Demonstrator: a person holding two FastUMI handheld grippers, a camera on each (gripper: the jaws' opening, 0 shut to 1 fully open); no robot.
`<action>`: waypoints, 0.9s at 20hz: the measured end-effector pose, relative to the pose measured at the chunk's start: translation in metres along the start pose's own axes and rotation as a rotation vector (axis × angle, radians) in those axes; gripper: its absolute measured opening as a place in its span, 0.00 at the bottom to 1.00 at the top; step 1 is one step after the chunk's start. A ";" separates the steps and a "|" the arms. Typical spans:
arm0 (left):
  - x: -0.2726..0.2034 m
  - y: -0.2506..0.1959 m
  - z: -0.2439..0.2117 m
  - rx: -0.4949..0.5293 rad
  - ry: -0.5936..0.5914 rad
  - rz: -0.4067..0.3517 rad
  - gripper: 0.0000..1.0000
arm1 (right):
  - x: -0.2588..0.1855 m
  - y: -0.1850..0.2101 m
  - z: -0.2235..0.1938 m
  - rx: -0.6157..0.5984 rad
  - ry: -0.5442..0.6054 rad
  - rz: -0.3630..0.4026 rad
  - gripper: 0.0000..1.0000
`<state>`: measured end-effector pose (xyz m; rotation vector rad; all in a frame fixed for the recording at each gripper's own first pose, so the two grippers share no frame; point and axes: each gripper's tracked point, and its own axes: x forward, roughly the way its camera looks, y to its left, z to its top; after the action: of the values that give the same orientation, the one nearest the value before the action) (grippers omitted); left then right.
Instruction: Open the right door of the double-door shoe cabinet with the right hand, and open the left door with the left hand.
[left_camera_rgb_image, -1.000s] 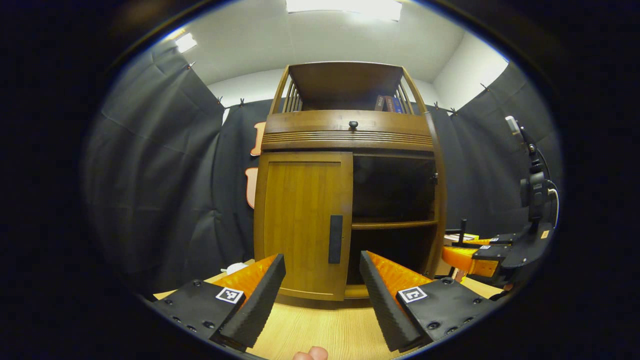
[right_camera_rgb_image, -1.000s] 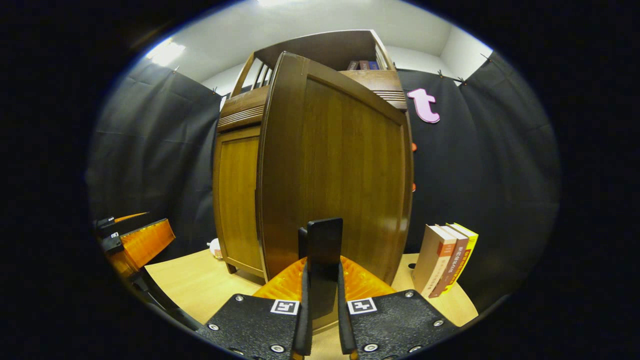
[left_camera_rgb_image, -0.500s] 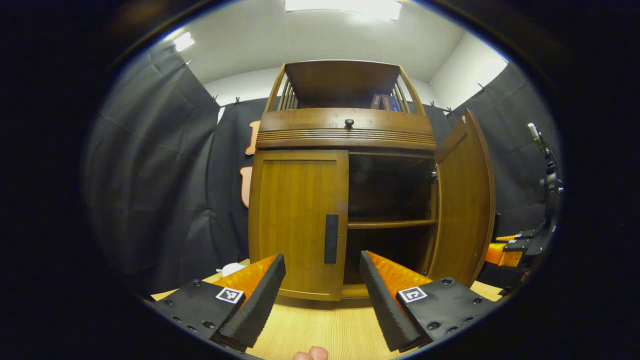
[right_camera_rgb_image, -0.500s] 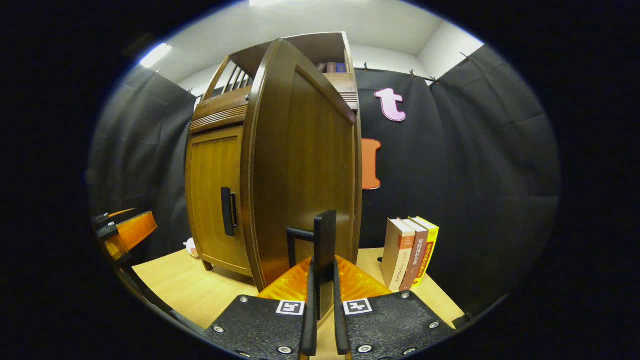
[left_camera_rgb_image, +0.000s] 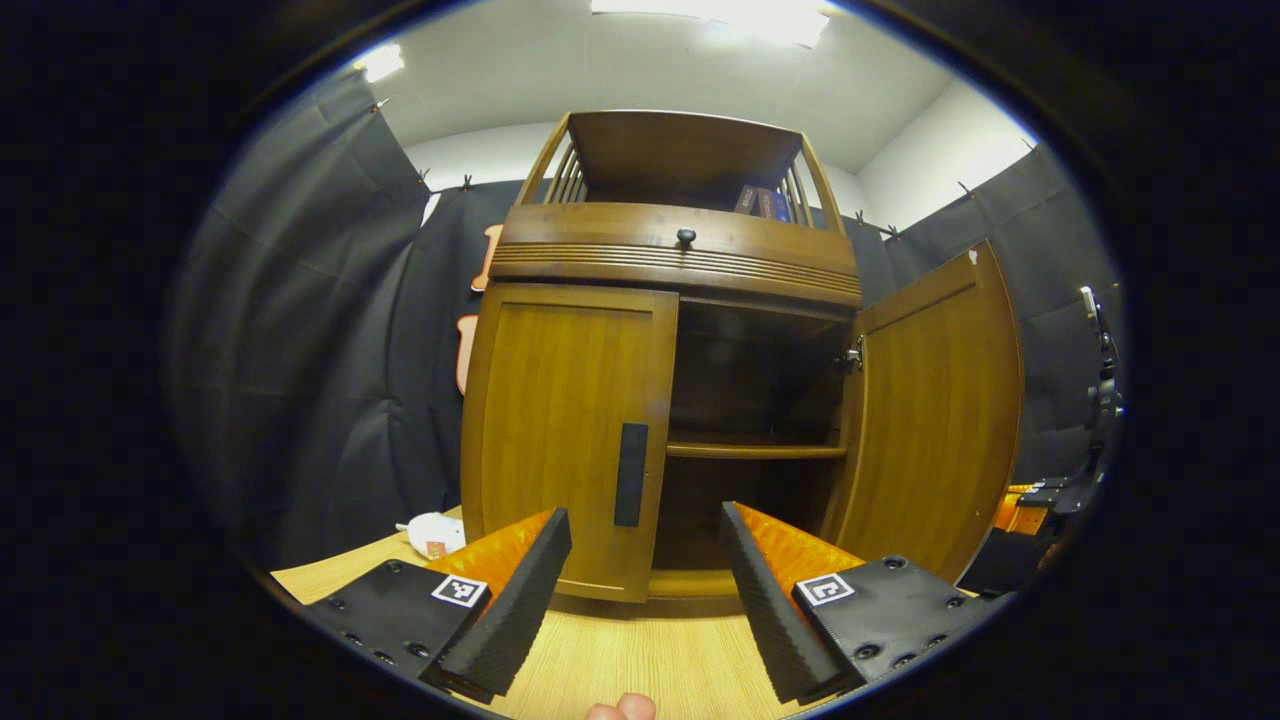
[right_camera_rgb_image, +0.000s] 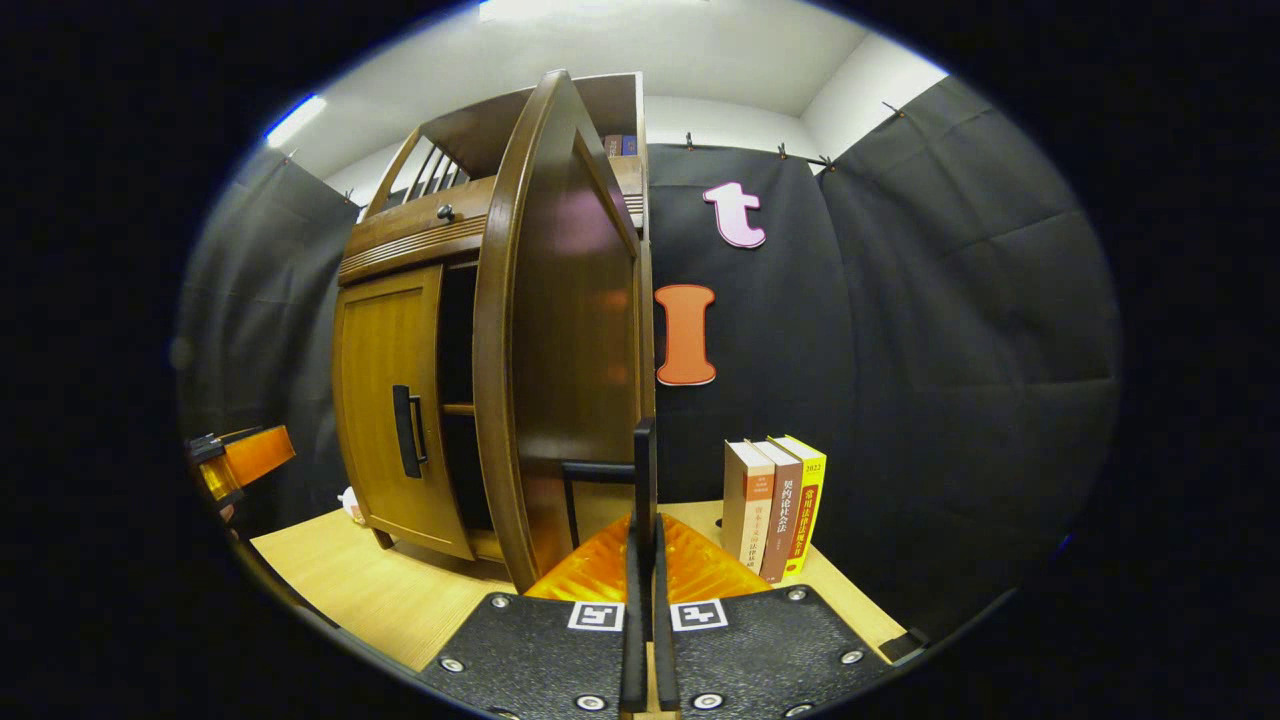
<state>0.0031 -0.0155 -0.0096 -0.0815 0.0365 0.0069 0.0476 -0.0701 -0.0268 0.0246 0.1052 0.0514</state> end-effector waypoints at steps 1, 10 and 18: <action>0.003 0.003 0.001 0.003 0.002 0.005 0.98 | 0.000 -0.004 0.000 -0.010 0.003 0.019 0.03; 0.040 0.026 -0.007 -0.038 0.033 0.035 0.98 | 0.003 -0.039 -0.001 0.009 0.054 0.142 0.02; 0.069 0.031 0.001 -0.032 0.000 0.033 0.98 | -0.006 -0.040 -0.011 0.059 0.050 0.164 0.07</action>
<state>0.0720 0.0154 -0.0138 -0.1131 0.0377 0.0406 0.0426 -0.1104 -0.0378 0.0907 0.1547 0.2130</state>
